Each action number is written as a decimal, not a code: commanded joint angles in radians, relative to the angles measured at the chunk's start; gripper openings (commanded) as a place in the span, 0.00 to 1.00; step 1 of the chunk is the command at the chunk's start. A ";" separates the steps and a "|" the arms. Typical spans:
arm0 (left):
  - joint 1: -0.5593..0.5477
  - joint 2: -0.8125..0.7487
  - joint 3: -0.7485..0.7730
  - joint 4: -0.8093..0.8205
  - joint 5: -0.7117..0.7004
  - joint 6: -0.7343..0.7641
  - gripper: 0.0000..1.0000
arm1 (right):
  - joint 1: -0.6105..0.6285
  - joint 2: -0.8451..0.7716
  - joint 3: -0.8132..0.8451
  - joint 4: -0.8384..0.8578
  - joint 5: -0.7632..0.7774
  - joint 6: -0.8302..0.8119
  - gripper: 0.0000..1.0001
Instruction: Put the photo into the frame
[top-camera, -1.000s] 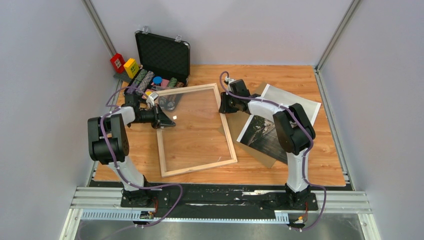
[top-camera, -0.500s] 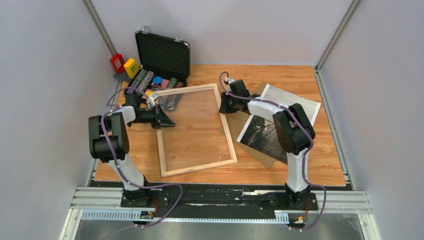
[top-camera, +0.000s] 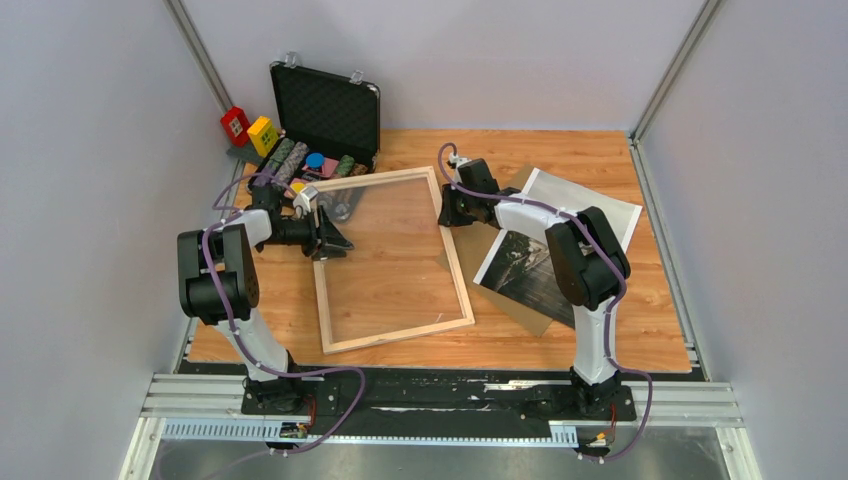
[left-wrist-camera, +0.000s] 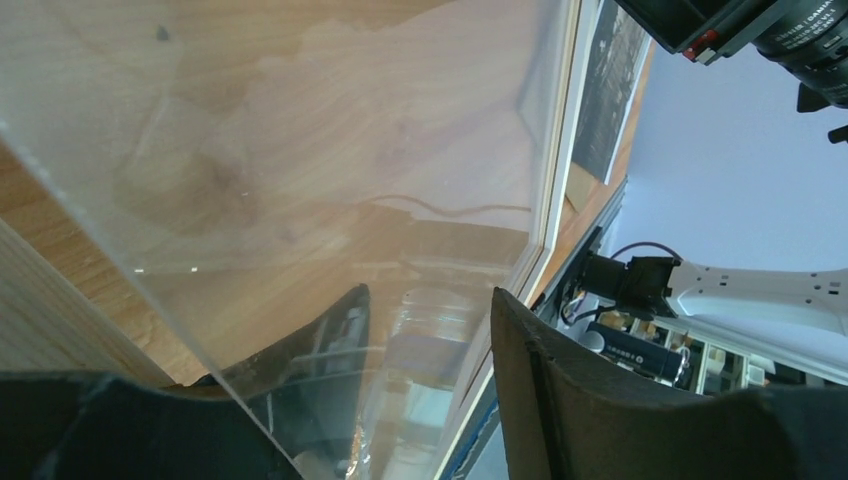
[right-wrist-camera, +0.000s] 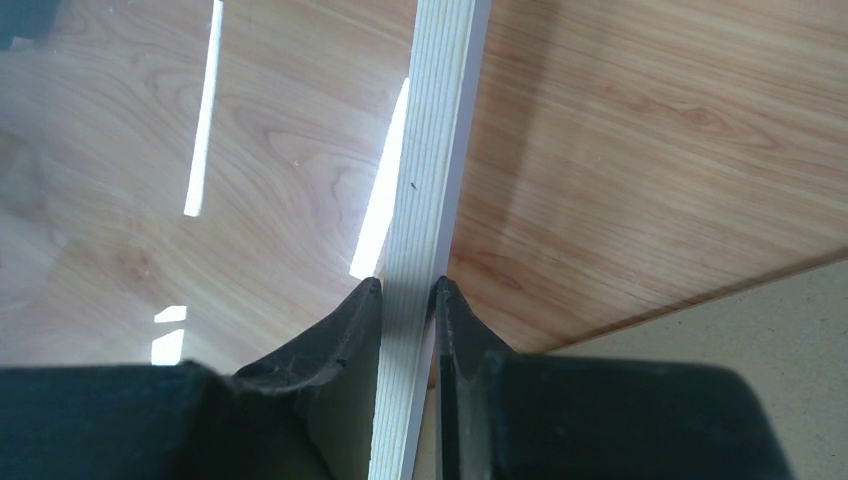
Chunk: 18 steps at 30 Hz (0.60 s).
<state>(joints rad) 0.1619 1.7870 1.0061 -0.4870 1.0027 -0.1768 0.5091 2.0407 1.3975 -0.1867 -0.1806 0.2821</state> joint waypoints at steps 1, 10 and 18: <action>-0.006 -0.023 0.040 -0.023 -0.033 0.019 0.60 | 0.008 -0.005 0.044 0.006 0.001 -0.021 0.13; -0.007 -0.041 0.060 -0.069 -0.079 0.034 0.83 | 0.008 -0.004 0.043 0.004 0.002 -0.023 0.10; -0.006 -0.064 0.095 -0.125 -0.111 0.049 0.98 | 0.008 -0.008 0.040 0.006 0.001 -0.024 0.09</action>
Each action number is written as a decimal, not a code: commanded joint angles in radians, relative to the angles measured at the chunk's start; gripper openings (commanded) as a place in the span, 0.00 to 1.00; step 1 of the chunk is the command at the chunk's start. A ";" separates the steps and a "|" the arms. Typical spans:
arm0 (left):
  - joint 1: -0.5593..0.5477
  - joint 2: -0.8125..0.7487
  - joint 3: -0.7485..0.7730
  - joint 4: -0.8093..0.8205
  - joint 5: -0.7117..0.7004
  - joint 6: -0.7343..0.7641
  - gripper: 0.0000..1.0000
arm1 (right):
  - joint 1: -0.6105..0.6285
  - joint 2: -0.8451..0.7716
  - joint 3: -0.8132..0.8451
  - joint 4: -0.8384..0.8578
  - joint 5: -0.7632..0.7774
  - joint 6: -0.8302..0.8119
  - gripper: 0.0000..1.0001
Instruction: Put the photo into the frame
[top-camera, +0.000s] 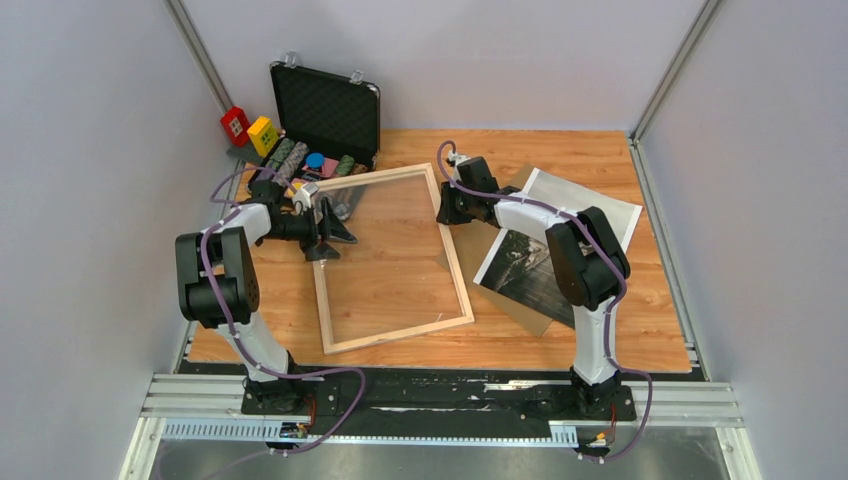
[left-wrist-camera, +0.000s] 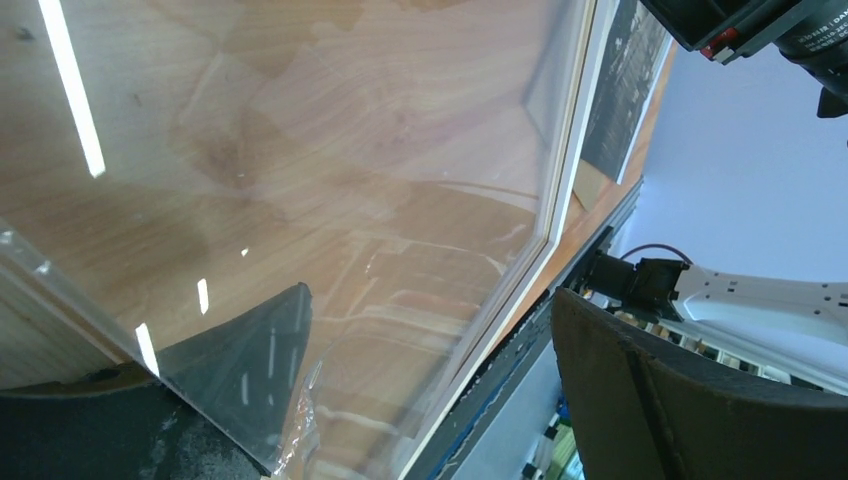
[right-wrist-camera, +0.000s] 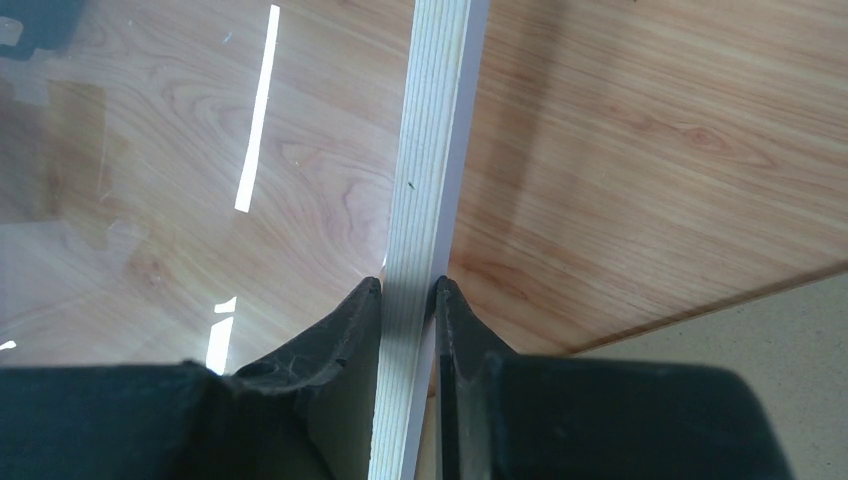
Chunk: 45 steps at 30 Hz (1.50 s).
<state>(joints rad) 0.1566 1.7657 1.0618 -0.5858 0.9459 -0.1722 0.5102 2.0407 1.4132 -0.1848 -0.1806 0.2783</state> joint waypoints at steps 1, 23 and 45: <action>-0.001 -0.043 0.043 -0.032 -0.059 0.049 0.99 | 0.006 -0.008 0.024 0.003 0.001 -0.021 0.09; -0.002 -0.094 0.087 -0.150 -0.169 0.098 1.00 | 0.007 -0.012 0.022 0.004 -0.003 -0.020 0.08; -0.002 -0.163 0.128 -0.219 -0.267 0.128 1.00 | 0.007 -0.017 0.024 0.003 -0.004 -0.019 0.08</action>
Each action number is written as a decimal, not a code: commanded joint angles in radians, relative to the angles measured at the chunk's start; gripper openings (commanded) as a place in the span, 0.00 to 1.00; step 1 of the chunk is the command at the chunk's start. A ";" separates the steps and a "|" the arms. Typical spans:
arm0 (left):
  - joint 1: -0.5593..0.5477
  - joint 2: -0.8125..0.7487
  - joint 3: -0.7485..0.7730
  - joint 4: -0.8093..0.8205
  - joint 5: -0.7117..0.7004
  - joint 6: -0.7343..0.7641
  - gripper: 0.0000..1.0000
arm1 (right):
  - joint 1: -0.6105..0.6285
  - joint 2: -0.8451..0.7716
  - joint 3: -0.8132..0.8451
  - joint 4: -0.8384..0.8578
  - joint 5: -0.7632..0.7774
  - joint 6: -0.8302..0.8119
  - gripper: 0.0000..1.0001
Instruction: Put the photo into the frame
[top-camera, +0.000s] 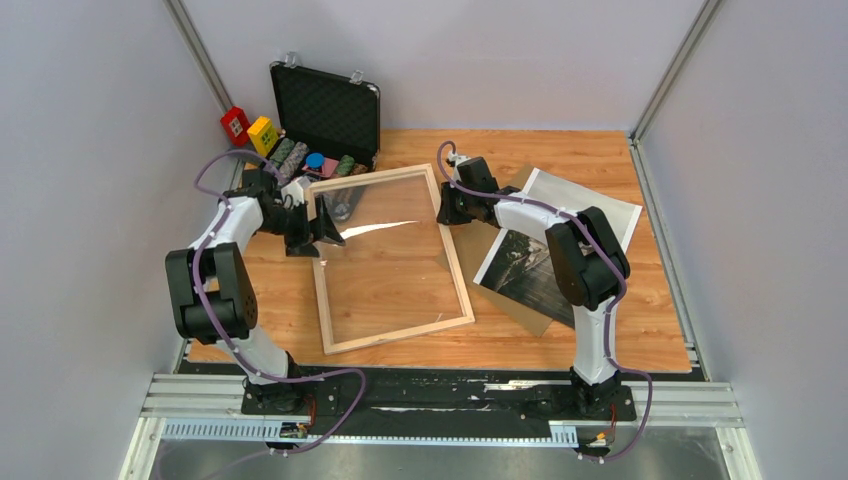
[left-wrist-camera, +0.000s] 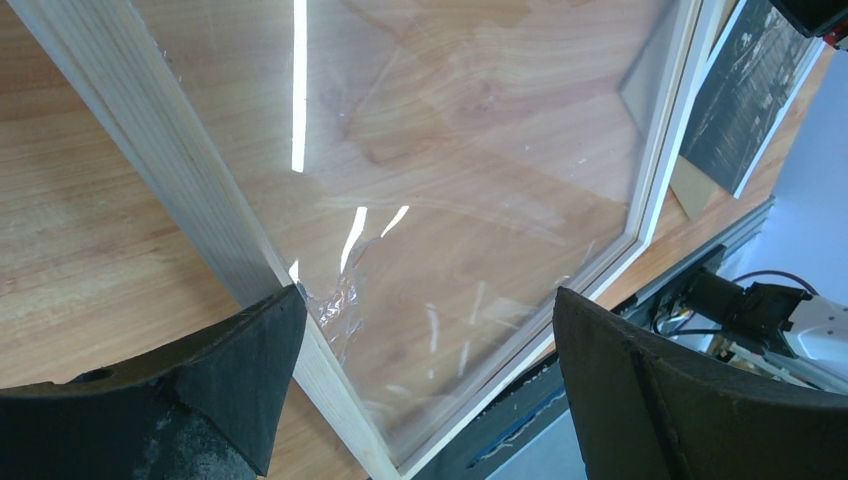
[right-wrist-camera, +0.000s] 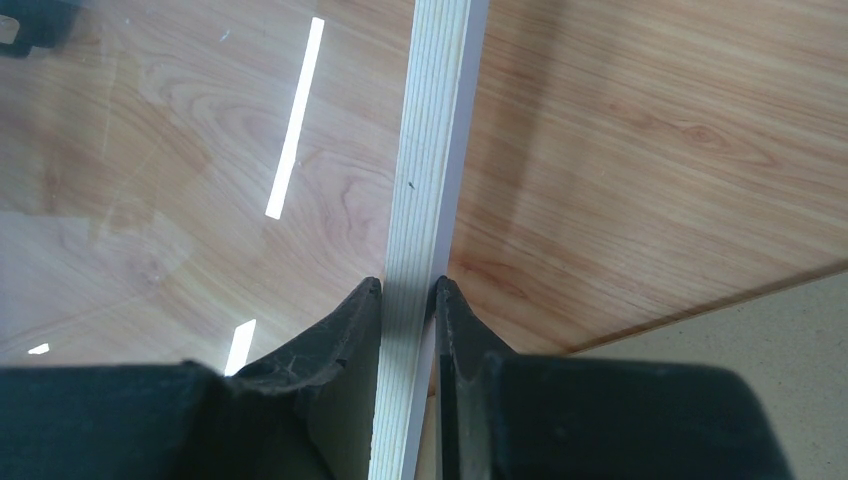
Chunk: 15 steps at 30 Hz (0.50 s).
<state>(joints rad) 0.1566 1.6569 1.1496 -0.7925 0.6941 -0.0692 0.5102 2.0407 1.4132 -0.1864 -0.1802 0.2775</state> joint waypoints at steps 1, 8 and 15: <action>-0.001 -0.057 0.041 -0.015 -0.019 0.026 1.00 | 0.008 -0.017 0.023 0.005 -0.005 -0.018 0.08; -0.001 -0.076 0.042 -0.019 -0.039 0.030 1.00 | 0.007 -0.018 0.024 0.005 -0.001 -0.017 0.07; -0.001 -0.096 0.042 -0.013 -0.058 0.034 1.00 | 0.006 -0.022 0.020 0.005 0.000 -0.017 0.07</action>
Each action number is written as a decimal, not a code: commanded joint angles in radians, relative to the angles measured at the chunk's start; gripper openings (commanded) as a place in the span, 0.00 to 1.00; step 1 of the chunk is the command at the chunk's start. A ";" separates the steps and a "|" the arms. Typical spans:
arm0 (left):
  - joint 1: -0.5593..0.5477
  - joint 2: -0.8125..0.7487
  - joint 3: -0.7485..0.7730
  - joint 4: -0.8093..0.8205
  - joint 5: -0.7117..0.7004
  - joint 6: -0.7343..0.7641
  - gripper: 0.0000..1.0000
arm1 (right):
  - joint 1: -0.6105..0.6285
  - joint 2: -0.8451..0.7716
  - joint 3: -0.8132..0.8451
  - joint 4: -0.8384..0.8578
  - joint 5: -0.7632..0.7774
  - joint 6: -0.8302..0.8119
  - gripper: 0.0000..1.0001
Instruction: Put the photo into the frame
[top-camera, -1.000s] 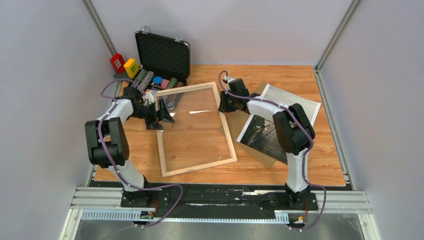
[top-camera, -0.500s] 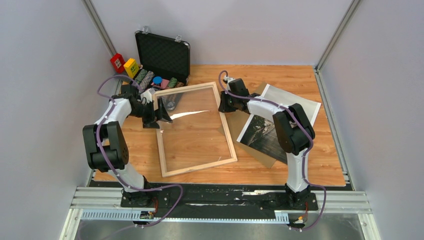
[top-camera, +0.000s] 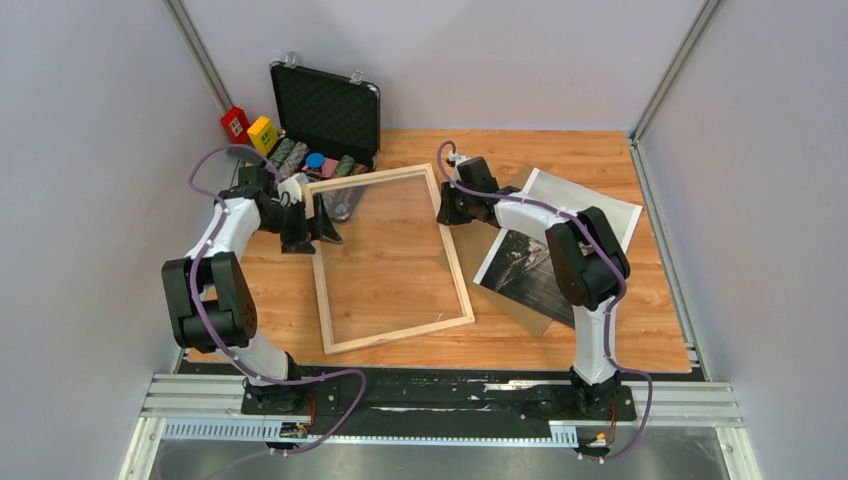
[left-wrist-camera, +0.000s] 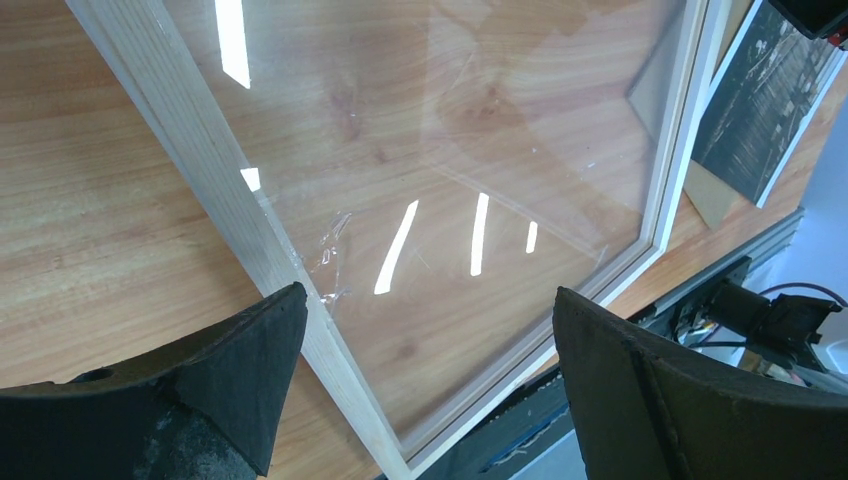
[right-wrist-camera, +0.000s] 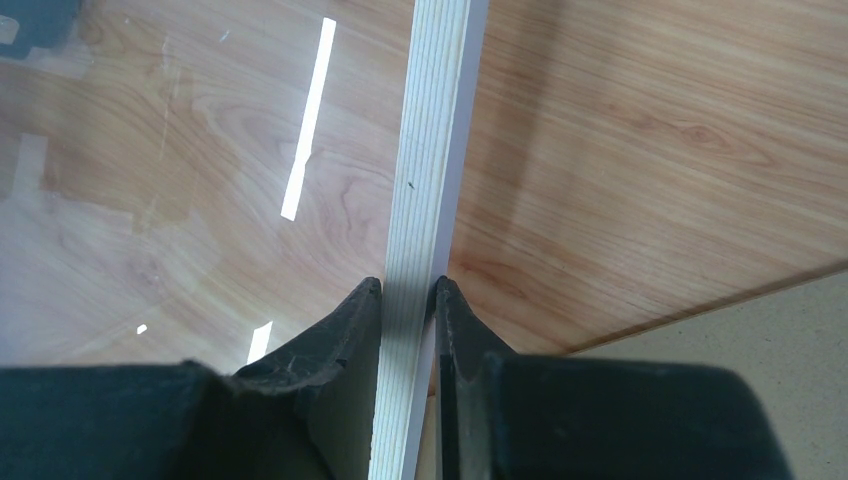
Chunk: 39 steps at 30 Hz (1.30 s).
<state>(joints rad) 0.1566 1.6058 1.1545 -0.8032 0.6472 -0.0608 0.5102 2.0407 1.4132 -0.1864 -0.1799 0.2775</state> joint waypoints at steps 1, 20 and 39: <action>-0.001 -0.049 0.039 0.001 -0.016 0.026 1.00 | 0.007 -0.023 0.021 0.005 0.000 -0.017 0.07; -0.001 -0.124 0.034 0.031 -0.240 0.102 0.99 | 0.008 -0.034 0.030 -0.001 0.001 0.016 0.06; -0.001 0.017 -0.036 0.104 -0.240 0.101 0.66 | 0.027 -0.051 0.031 -0.008 0.016 0.025 0.05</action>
<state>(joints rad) 0.1566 1.6119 1.1309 -0.7406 0.4084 0.0319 0.5285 2.0407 1.4147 -0.1864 -0.1616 0.2924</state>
